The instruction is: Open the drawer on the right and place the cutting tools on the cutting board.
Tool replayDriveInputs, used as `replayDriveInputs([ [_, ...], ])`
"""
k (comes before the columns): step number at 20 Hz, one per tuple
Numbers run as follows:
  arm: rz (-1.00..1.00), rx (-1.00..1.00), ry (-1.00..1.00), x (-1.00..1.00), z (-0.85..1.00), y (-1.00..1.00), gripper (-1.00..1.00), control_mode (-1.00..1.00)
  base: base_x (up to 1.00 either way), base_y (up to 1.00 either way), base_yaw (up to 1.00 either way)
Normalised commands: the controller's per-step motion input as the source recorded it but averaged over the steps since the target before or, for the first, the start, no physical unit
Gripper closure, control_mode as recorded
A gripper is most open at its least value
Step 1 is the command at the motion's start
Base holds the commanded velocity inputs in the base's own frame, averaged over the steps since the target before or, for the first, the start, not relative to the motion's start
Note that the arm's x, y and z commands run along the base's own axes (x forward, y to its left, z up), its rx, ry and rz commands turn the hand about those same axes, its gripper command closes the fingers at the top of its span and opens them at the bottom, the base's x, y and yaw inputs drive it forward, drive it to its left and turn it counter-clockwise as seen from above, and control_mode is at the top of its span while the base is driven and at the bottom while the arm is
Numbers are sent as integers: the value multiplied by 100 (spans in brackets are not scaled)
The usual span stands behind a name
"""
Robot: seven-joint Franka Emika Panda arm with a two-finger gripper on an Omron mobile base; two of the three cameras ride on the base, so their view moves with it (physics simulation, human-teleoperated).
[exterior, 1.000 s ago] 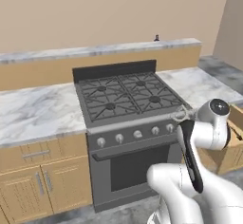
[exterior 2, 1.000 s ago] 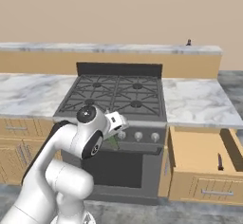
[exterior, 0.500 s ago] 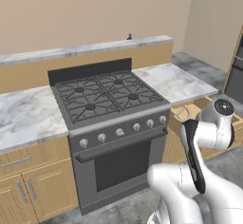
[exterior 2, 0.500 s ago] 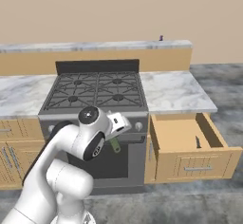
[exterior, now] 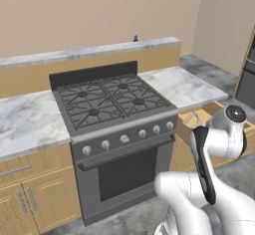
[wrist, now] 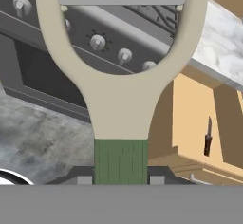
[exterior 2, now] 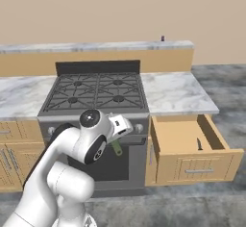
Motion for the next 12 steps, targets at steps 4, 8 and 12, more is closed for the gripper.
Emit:
replayDriveInputs([
  [4,0,0,0,0,0,0,100,100,-7,-72,0],
  [8,0,0,0,0,0,0,100,100,-21,-97,1],
  [12,0,0,0,0,0,0,100,100,-41,-100,0],
])
